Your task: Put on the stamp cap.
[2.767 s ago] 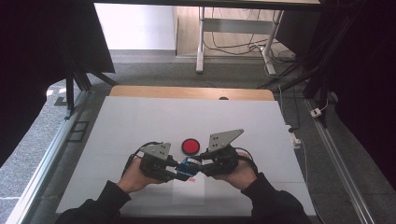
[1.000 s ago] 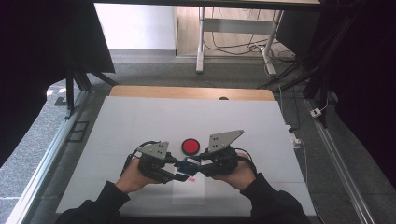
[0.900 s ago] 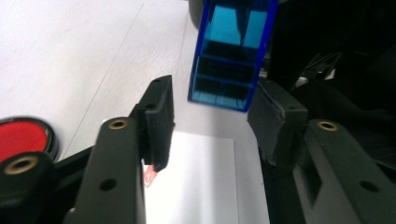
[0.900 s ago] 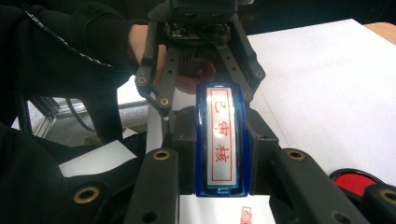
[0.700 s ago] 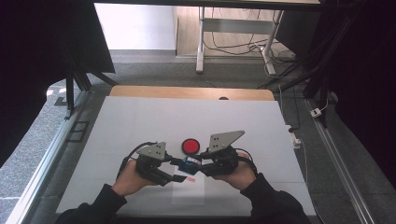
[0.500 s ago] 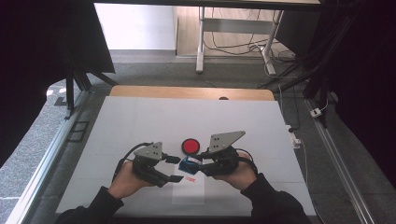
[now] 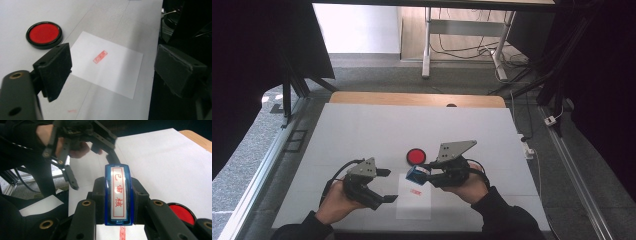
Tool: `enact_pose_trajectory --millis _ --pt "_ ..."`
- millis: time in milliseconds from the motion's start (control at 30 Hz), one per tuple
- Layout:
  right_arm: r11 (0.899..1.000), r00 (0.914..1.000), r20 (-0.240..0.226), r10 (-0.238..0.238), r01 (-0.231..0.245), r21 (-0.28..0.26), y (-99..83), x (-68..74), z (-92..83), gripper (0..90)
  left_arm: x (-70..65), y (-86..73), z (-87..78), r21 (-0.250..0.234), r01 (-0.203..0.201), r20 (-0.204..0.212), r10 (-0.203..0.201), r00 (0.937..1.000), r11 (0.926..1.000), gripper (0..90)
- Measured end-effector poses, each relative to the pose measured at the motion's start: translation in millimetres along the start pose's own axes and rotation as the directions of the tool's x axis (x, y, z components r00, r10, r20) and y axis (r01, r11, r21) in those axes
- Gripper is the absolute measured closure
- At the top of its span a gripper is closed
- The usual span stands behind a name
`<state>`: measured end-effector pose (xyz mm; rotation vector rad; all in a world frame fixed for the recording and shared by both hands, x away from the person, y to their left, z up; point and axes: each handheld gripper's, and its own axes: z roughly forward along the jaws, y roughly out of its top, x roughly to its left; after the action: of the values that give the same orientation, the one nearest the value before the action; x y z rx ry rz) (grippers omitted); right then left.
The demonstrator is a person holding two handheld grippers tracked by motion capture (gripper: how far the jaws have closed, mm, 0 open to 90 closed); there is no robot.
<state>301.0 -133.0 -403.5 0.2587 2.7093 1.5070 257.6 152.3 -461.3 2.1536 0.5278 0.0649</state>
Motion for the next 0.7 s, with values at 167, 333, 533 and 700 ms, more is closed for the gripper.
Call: enact_pose_trajectory --millis 167,333,533,700 --pt "1.0 0.9997 0.022 0.006 -0.006 0.001 -1.6 -1.1 -1.1 70.3 -2.7 -9.7 -9.0 -0.003 0.046 -0.028 -0.046 0.9985 0.9989 11.0" --pt "1.0 0.999 0.041 0.021 -0.021 0.003 -3.5 -2.4 -2.7 70.2 -6.1 -18.4 -19.1 -0.007 0.094 -0.07 -0.094 0.9931 0.9955 9.8" --pt "0.999 0.9973 0.065 0.035 -0.036 0.009 -6.9 -5.3 -5.1 70.2 -9.0 -29.5 -29.9 -0.017 0.126 -0.088 -0.127 0.988 0.9919 7.5" --pt "0.999 0.996 0.077 0.045 -0.046 0.008 -9.2 -6.9 -7.2 70.3 -11.8 -37.0 -38.6 -0.034 0.144 -0.118 -0.147 0.9821 0.989 4.8"
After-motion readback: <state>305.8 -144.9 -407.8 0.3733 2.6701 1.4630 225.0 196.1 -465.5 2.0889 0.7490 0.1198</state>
